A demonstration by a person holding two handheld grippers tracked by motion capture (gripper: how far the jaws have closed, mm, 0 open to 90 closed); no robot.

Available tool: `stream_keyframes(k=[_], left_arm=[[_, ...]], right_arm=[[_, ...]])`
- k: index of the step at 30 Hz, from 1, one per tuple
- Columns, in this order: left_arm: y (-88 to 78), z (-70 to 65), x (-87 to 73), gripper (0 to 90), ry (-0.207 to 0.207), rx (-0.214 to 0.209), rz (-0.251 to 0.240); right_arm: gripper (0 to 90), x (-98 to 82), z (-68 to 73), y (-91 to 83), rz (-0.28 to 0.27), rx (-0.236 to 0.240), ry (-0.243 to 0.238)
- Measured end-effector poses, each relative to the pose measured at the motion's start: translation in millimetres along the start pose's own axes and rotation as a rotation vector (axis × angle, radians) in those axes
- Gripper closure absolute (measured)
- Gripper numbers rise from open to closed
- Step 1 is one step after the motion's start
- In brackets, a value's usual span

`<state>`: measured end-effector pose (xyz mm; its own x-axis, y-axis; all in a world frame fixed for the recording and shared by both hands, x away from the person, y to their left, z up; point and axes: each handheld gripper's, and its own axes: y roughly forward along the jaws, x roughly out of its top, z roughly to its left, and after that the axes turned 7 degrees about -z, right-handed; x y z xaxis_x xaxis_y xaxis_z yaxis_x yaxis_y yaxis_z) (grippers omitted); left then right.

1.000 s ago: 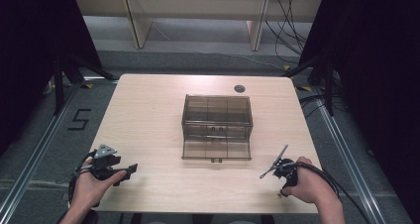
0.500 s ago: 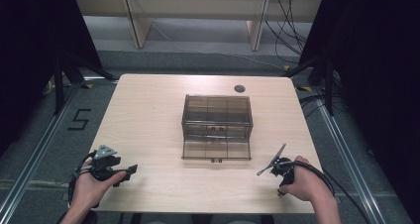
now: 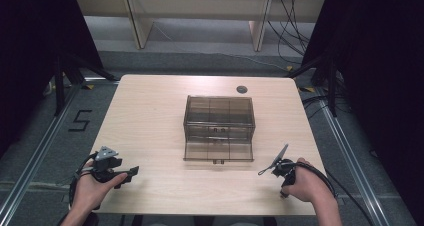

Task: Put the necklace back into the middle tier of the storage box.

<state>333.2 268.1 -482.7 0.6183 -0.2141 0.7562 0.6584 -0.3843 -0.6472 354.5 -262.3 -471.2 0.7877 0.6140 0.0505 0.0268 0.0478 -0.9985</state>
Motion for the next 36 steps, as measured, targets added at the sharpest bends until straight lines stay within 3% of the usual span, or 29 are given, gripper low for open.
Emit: stream_keyframes(k=[2,3,4,7,8,10,15,17,19,22,25,26,31,34,35,36], left_arm=[[0.0,0.1,-0.1,27.3,0.0,-0.001,0.001],[0.0,0.1,-0.1,27.3,0.0,-0.001,0.001],[0.1,0.1,-0.1,27.3,0.0,-0.001,0.001],[0.3,0.2,-0.3,27.3,0.0,0.0,-0.001],[2.4,-2.1,-0.9,27.3,-0.034,0.001,-0.031],[3.6,-2.5,-1.2,27.3,-0.046,0.013,-0.037],[3.2,-2.3,-1.3,27.2,-0.046,0.003,-0.038],[3.0,-1.9,-1.3,27.2,-0.046,0.003,-0.036],[3.1,-1.9,-1.4,27.2,-0.047,0.002,-0.036],[3.3,-2.0,-1.5,27.3,-0.049,-0.001,-0.034],[3.6,-2.0,-1.7,27.2,-0.046,-0.004,-0.033],[2.4,-0.4,-1.3,27.2,-0.019,-0.009,-0.016],[2.5,-0.3,-1.2,27.2,-0.021,-0.013,-0.011],[2.7,-0.2,-1.4,27.2,-0.022,-0.015,-0.011],[2.6,-0.2,-1.4,27.3,-0.021,-0.015,-0.011],[2.6,-0.1,-1.4,27.2,-0.021,-0.015,-0.01]], right_arm=[[83.7,0.1,-0.8,0.1,-0.001,0.002,0.0],[86.7,0.9,-2.0,-0.8,-0.016,0.004,-0.026],[86.7,1.0,0.0,-0.7,-0.01,0.002,0.0],[86.7,1.4,1.9,-0.4,-0.005,0.002,0.018],[86.8,2.0,1.0,-1.2,-0.001,0.005,0.0],[86.8,2.1,0.5,-2.6,-0.01,0.007,-0.008],[86.8,3.1,2.6,-10.1,-0.006,0.008,0.008],[86.8,3.9,1.1,-12.6,-0.012,0.018,-0.026],[86.8,5.0,4.8,-15.3,0.003,0.018,0.008],[86.8,4.4,3.0,-16.3,0.006,0.027,-0.011],[86.8,4.7,2.8,-18.6,0.007,0.034,-0.001],[86.8,4.5,1.8,-19.0,0.009,0.004,-0.007],[86.8,6.6,1.9,-26.7,0.004,0.023,0.006],[86.8,7.8,-1.2,-31.0,-0.007,0.021,-0.024],[86.8,8.6,1.9,-33.3,-0.005,0.02,0.018],[86.8,9.5,1.1,-36.0,-0.011,0.016,0.008]])
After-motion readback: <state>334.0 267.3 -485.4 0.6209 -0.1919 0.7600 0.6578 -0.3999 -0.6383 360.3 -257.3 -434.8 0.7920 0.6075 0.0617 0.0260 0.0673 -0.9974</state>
